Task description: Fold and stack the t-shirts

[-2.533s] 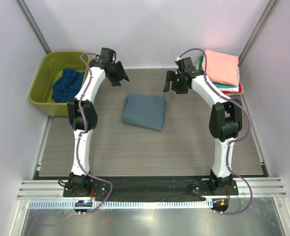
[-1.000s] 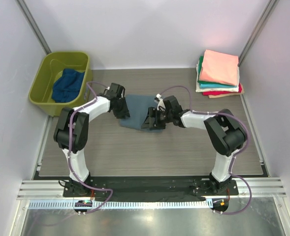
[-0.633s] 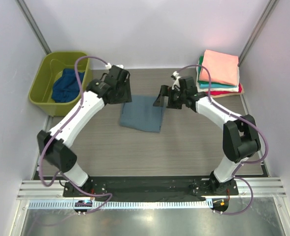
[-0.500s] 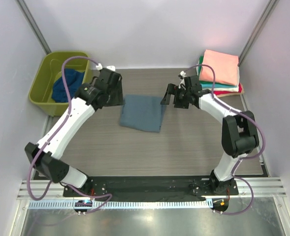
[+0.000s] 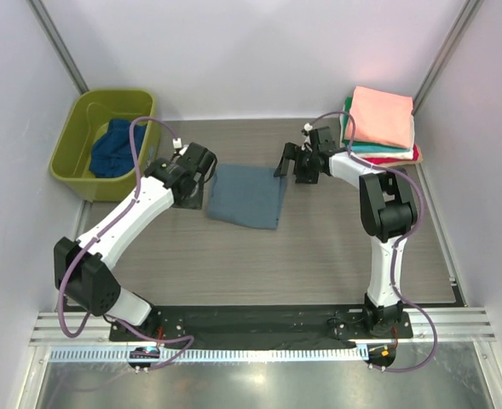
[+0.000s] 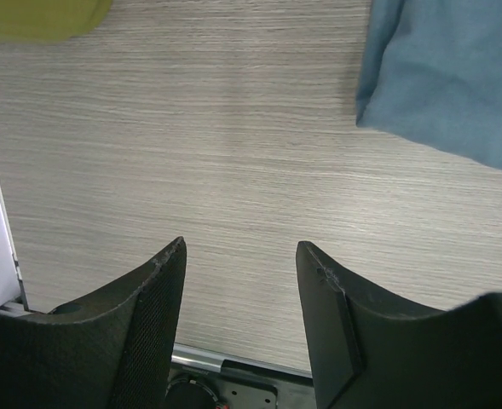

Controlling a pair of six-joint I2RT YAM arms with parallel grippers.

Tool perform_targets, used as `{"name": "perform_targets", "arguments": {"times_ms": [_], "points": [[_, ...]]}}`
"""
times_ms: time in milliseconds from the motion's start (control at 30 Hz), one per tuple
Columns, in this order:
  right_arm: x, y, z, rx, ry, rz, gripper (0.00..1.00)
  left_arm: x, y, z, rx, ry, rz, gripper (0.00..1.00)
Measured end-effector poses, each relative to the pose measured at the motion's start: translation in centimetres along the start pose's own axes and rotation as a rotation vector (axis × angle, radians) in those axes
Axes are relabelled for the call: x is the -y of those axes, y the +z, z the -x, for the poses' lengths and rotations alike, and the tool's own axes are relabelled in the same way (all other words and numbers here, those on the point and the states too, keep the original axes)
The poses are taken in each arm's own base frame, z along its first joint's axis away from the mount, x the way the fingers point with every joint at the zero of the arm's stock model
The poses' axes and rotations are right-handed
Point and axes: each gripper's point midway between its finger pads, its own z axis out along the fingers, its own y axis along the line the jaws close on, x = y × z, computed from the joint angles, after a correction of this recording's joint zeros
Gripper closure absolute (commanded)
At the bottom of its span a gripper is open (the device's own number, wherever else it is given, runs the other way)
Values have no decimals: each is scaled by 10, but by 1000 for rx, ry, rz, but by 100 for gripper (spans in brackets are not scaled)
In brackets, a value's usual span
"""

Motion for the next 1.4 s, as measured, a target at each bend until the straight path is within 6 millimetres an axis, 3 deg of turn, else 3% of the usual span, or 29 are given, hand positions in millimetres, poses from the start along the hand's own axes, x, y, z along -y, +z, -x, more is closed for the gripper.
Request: {"name": "perform_targets", "arguments": {"times_ms": [167, 400, 500, 567, 667, 700, 933, 1067, 1167, 1400], "points": [[-14, 11, 5, 33, 28, 95, 15, -7, 3, 0, -6, -14, 15, 45], [-43, 21, -11, 62, 54, 268, 28, -12, 7, -3, -19, -16, 27, 45], [-50, 23, -19, 54, 74, 317, 39, -12, 7, -3, -20, -12, 27, 45], [-53, 27, -23, 46, 87, 350, 52, -12, 7, -3, -20, -9, 27, 45], [-53, 34, -30, 27, 110, 375, 82, -13, 8, -4, -21, -7, 27, 45], [-53, 37, -34, 11, 115, 384, 98, -13, 8, -4, -21, -6, 28, 46], [-55, 38, -35, -48, 63, 360, 99, -13, 8, -4, -22, -4, 28, 47], [-52, 28, -23, -61, -4, 279, 99, -13, 8, -4, -23, -4, 29, 47], [-53, 11, -4, -42, -50, 244, 99, -14, 9, -5, -24, -2, 34, 48], [-40, -53, 72, 103, -205, 117, 99, -19, 9, -3, -13, -5, 63, 50]]}}
